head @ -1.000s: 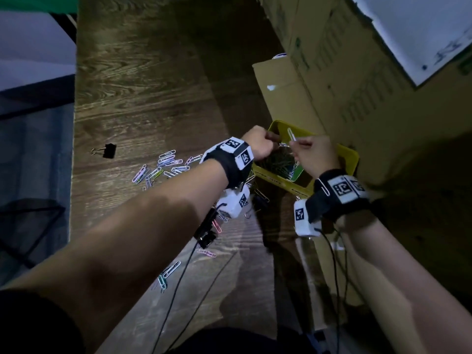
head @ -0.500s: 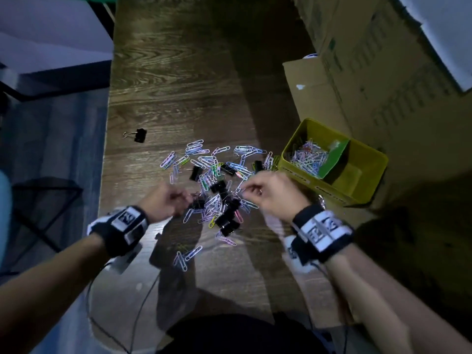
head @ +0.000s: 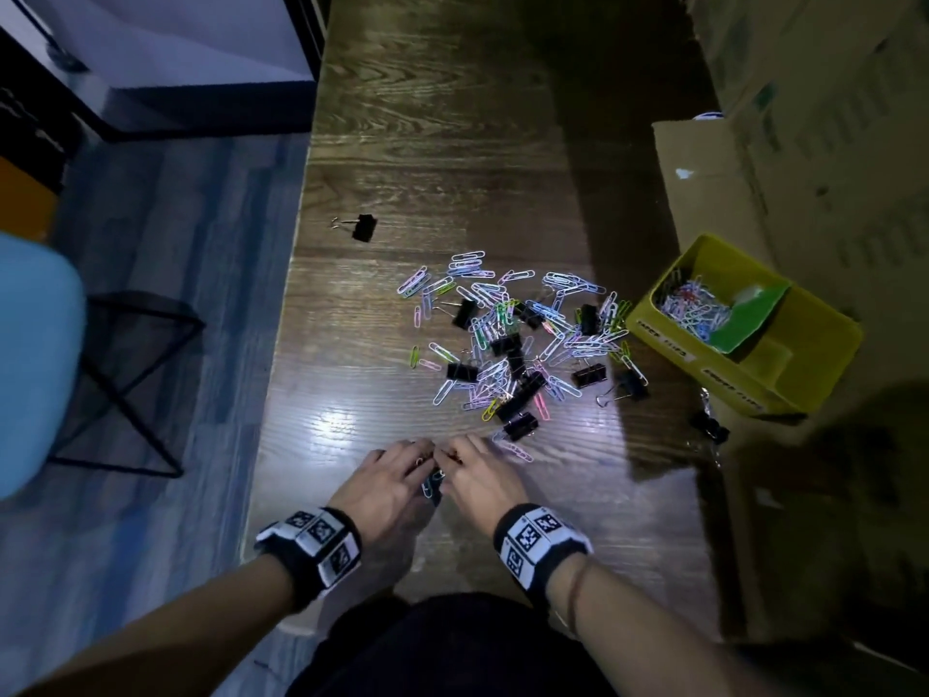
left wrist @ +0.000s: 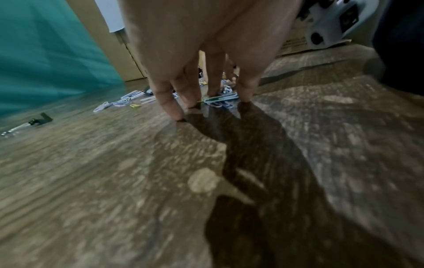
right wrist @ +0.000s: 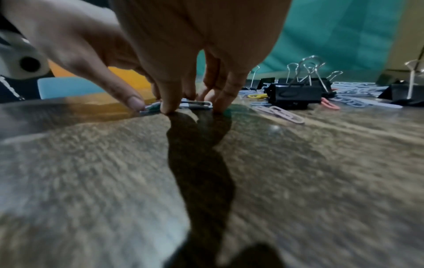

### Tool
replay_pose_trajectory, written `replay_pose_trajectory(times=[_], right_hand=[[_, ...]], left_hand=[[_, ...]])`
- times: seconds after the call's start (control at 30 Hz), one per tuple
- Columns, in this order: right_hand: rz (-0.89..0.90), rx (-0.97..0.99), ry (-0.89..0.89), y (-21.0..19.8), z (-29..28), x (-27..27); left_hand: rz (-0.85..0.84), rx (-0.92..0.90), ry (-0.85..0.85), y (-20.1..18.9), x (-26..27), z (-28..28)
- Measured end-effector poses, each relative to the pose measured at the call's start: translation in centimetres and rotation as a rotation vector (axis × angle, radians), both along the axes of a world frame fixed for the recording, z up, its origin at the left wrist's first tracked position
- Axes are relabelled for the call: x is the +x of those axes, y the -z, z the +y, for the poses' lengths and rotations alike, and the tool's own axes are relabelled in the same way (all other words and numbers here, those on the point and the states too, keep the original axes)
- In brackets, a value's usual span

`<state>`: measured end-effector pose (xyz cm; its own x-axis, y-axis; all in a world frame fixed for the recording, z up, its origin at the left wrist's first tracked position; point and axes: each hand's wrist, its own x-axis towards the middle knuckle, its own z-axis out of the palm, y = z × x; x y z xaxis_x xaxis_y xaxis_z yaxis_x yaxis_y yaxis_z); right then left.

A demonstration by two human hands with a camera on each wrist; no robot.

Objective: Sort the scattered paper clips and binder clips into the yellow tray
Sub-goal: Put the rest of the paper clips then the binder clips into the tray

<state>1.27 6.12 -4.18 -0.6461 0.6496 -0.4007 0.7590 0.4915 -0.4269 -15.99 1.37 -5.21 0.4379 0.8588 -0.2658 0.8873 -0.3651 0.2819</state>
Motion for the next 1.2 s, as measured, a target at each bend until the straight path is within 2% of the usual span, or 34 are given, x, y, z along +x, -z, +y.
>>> replay_pose_trajectory(times=[0.07, 0.13, 0.23, 0.47, 0.57, 0.67, 0.77, 0.83, 0.9, 1.03, 1.1, 1.2], right_hand=[[-0.022, 0.013, -0.002, -0.4, -0.2, 0.2], [-0.071, 0.045, -0.024, -0.6, -0.1, 0.5], [-0.156, 0.039, -0.045, -0.8, 0.0, 0.4], [-0.25, 0.081, -0.032, 0.6, -1.2, 0.0], [-0.216, 0.148, -0.025, 1.0, -1.5, 0.2], [-0.205, 0.174, -0.017, 0.3, -1.5, 0.5], [-0.193, 0.067, 0.002, -0.2, -1.0, 0.5], [-0.169, -0.035, 0.096, -0.3, -0.5, 0.7], [-0.102, -0.053, 0.161, -0.6, -0.3, 1.0], [0.173, -0.115, 0.385, 0.1, -0.8, 2.0], [0.31, -0.15, 0.501, 0.8, -1.0, 2.2], [0.414, -0.297, 0.65, 0.9, -0.6, 2.2]], left_hand=[[-0.049, -0.004, -0.021, 0.4, 0.0, -0.5], [-0.085, -0.007, 0.027, 0.9, -0.1, -0.7], [0.006, 0.013, 0.139, 1.6, -0.4, -0.6], [0.125, 0.03, 0.116, 1.3, -0.1, -0.1], [0.205, 0.03, 0.13, 1.6, -0.1, -0.3], [0.151, 0.046, 0.099, 1.0, 0.1, -0.4], [0.077, 0.143, 0.141, 0.9, -0.2, -0.3], [0.05, 0.123, 0.137, 1.0, -0.4, 0.0], [-0.021, 0.08, 0.067, 0.4, -0.5, 0.5], [-0.293, -0.19, -0.225, -0.8, -1.4, 1.7], [-0.443, -0.291, -0.415, -0.7, -2.0, 2.0], [-0.786, -0.459, -0.79, -0.2, -3.0, 2.5]])
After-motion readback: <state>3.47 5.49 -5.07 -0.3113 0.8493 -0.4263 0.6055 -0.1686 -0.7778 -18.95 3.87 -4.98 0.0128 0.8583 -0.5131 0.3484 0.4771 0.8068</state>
